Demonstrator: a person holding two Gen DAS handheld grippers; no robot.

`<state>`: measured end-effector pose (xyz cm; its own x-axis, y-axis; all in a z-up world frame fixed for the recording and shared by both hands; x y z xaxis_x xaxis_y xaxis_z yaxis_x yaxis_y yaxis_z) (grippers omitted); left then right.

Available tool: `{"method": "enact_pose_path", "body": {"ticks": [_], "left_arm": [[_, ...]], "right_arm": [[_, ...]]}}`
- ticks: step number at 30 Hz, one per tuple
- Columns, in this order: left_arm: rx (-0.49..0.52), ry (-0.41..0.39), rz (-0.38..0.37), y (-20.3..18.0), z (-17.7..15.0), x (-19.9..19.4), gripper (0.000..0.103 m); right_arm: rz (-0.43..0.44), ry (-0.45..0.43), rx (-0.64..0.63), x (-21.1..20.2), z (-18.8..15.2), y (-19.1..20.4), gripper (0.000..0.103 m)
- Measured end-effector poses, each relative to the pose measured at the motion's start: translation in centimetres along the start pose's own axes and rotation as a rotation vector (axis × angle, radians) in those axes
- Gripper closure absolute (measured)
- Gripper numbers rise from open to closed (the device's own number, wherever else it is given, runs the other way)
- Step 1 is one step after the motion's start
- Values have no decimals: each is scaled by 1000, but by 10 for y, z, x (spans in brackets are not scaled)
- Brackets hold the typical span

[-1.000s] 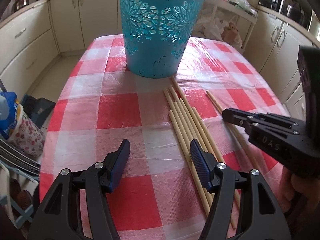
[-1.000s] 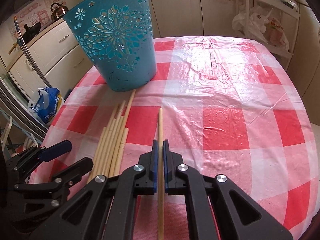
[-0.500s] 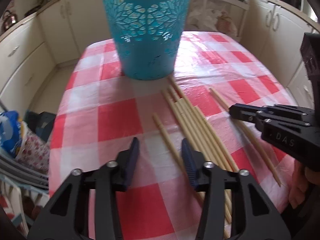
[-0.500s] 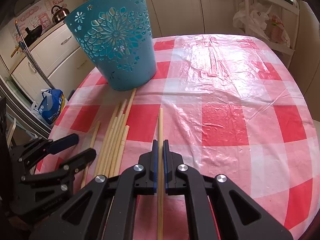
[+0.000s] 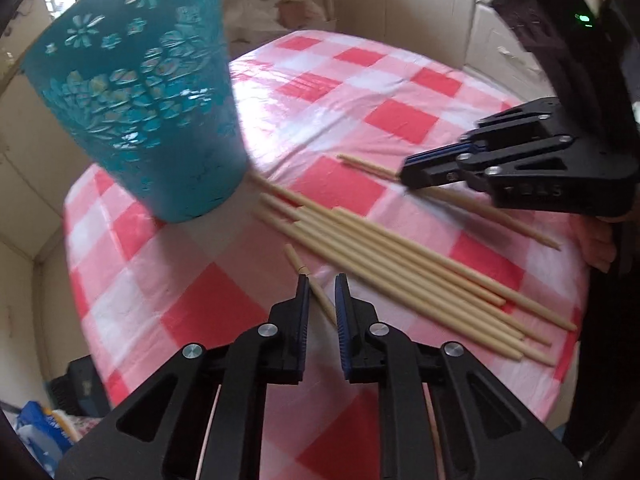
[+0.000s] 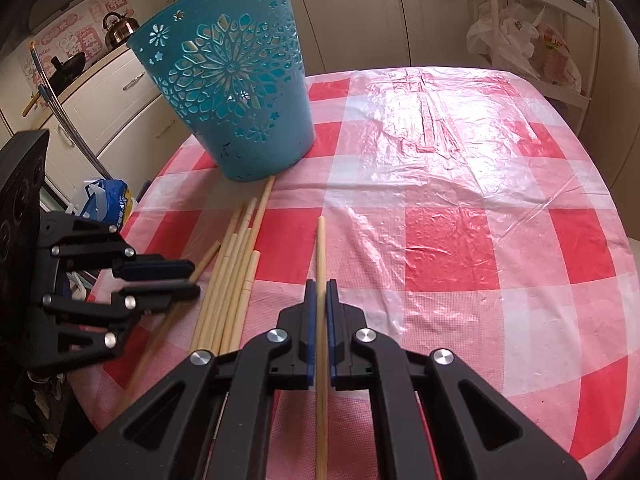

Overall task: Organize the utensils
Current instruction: 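Grasp another chopstick with the right gripper while the left gripper grasps one too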

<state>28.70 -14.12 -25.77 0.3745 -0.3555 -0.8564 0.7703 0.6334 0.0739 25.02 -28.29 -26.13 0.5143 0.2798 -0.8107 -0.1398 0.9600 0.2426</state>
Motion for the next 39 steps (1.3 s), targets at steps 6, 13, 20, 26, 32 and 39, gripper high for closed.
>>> {"method": "enact_pose_path", "body": {"ticks": [6,13,20,26,32,39], "left_arm": [[-148,-11,101,7,-5,-3,89],[-267,-37,146,9,-12,-8,97],[-317,-2,166,13,-10,-4,92],[-364,-25,165,19,-10,-6,98],[-436,-37,173,32,-18,-11,98],[-422,-2,208,35,-21,-8,90]], "right_arm": [[-19,-8,-27,0,-1,3,97],[-26,-11,-63,0,-3,10,97],[-50,-6,-102,1,-3,12,97],[-38,-21,-84,-1,-3,11,98],[-25,-17,-61,0,-2,6,98],[-32,-9,-76,0,-1,7,97]]}}
Point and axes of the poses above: each gripper's, at about its wrist camera, not at the fingertips, and x roughly the way its jaws point, y to its left, z to its top, the point moved 9 cm from there along x, roughly the way its jaws point, and after that the axes turned 1 degree about -z, right-handed, at the moved point
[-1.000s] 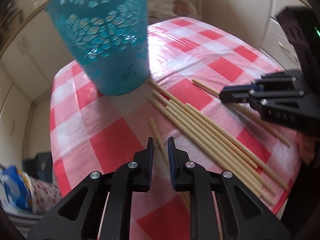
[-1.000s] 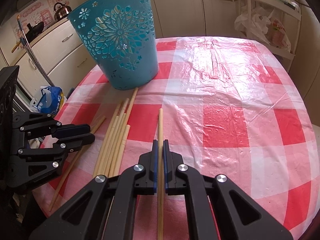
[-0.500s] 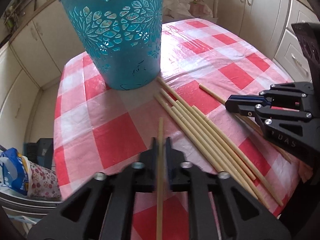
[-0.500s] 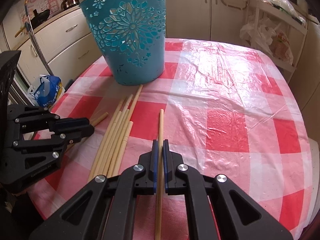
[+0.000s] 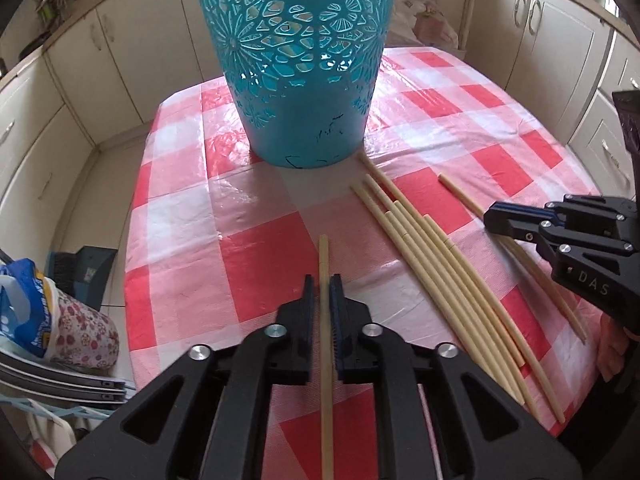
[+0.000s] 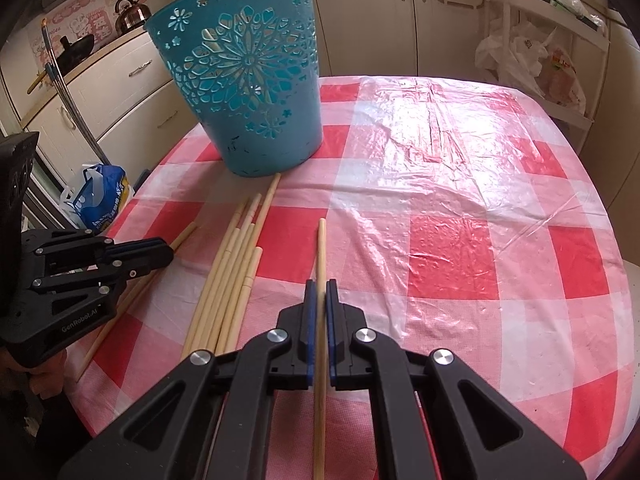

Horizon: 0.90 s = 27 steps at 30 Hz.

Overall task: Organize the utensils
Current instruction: 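Carry both chopsticks over the teal bin and open both grippers to drop them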

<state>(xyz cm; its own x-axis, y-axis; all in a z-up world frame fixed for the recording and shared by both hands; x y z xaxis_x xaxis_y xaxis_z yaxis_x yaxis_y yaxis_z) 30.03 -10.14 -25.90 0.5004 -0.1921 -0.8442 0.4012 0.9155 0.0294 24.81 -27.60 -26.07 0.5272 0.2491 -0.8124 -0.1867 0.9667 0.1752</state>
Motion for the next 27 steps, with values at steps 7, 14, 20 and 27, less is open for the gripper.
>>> {"method": "enact_pose_path", "body": {"ticks": [7,14,20,27], "left_arm": [[66,0,6,-4,1,1,98],[-60,-114,-55,7,13,-40,98],[-220,-362,-152,35,51,-114,98],[-328,-568,-184,56,97,-168,98]], "right_arm": [[-31,-8,-49,1,-1,6,98],[161,-59,203,-10,8,-18,98],[251,-151,304,-28,22,-26,98],[286,-306,323,-59,44,-28,98]]}}
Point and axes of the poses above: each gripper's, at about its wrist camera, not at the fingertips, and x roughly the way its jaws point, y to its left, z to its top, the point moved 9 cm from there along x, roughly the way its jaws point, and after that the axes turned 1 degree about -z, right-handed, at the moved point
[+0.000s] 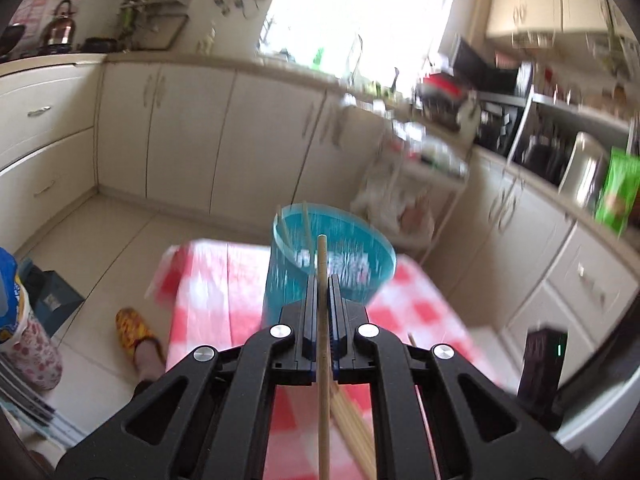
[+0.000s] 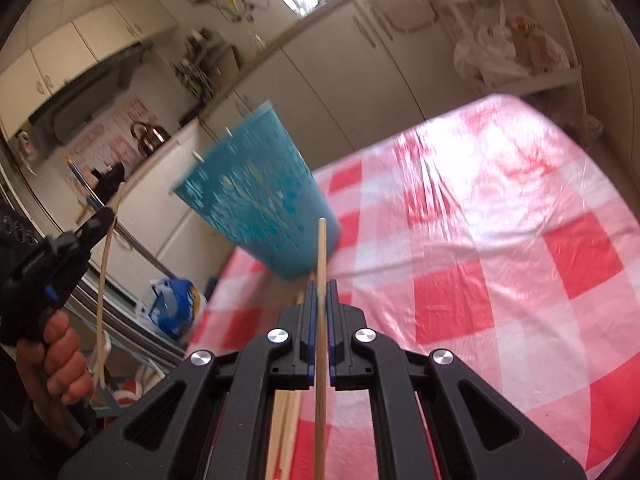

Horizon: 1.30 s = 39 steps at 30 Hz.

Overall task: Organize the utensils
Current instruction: 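Carry both chopsticks over the teal bin and open both grippers to drop them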

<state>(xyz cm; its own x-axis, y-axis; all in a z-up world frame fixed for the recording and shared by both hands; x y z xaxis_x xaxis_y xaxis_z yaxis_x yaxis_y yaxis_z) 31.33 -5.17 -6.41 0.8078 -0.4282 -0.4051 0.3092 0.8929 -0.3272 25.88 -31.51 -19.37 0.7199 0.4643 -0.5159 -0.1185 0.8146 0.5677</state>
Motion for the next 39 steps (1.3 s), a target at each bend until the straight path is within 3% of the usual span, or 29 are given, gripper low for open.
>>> {"method": "enact_pose_path", "body": {"ticks": [4,10,13,19,24,29,39], "left_arm": [[-39,-77,-15,-3,32,2,98],[-69,-202,-34,-9,87,17,98],[-85,-262,-35,-7,110,22,98],[-154,-360,-8,9,147,50,98],[-207,-391,16,21,154,79,98],[-242,-366,31,33,142,107,98],[-197,-303,72,35,115,120,98]], "right_arm": [[20,-116,-7,-20,30,16,98],[77,-319,-9,-34,107,64,98],[90,-397,-5,-21,152,89,98],[79,-459,15,19,203,113,98],[37,-427,23,56,217,111,98],[-19,-371,13,78,213,103,98],[-93,-256,-32,101,189,95,97]]}}
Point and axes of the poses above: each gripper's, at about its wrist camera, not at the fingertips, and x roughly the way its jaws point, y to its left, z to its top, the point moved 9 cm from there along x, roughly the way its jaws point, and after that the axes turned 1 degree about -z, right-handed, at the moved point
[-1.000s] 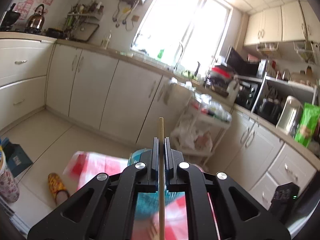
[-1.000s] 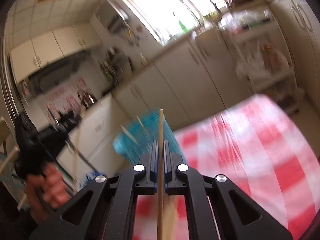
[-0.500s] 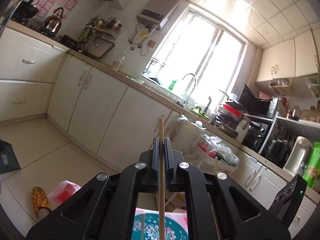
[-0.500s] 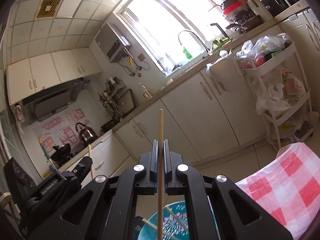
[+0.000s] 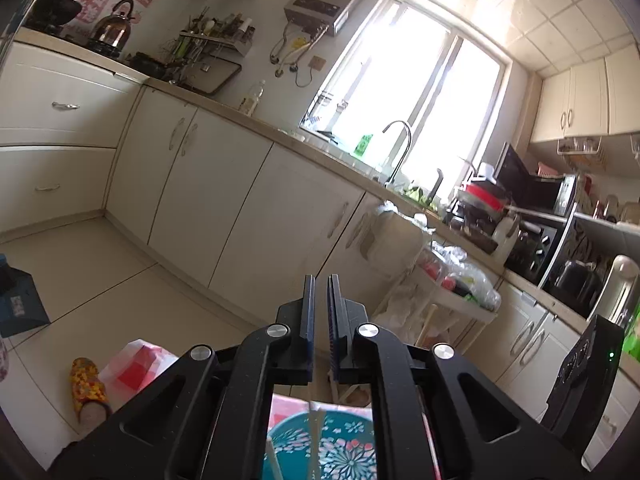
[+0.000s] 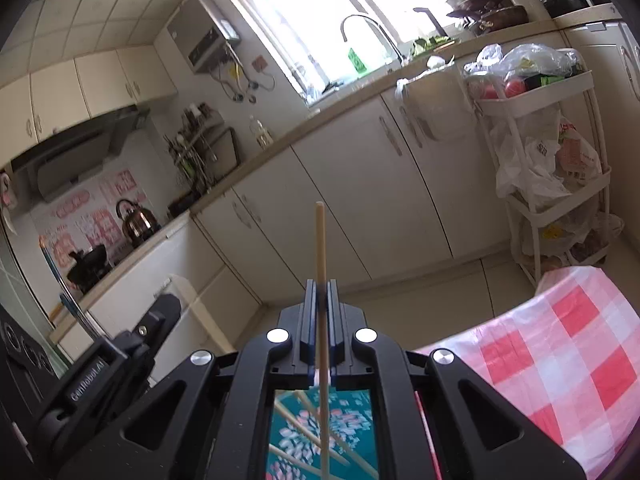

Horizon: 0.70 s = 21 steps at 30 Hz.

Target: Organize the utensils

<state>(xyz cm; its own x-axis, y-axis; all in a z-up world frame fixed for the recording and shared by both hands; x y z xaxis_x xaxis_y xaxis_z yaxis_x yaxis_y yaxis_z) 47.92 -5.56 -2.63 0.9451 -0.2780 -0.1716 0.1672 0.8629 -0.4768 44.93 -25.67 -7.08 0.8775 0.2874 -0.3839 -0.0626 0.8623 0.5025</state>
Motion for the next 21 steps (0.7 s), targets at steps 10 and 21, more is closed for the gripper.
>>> {"method": "enact_pose_path", "body": {"ticks": [10,21], "left_arm": [[84,107,43,8,-26,-44,65],[285,163,168,-6,-58,-165,23]], "right_arm": [[10,32,-8,-59,-31,-9,88],[-24,18,-99,-192,-99,-7,74]]}}
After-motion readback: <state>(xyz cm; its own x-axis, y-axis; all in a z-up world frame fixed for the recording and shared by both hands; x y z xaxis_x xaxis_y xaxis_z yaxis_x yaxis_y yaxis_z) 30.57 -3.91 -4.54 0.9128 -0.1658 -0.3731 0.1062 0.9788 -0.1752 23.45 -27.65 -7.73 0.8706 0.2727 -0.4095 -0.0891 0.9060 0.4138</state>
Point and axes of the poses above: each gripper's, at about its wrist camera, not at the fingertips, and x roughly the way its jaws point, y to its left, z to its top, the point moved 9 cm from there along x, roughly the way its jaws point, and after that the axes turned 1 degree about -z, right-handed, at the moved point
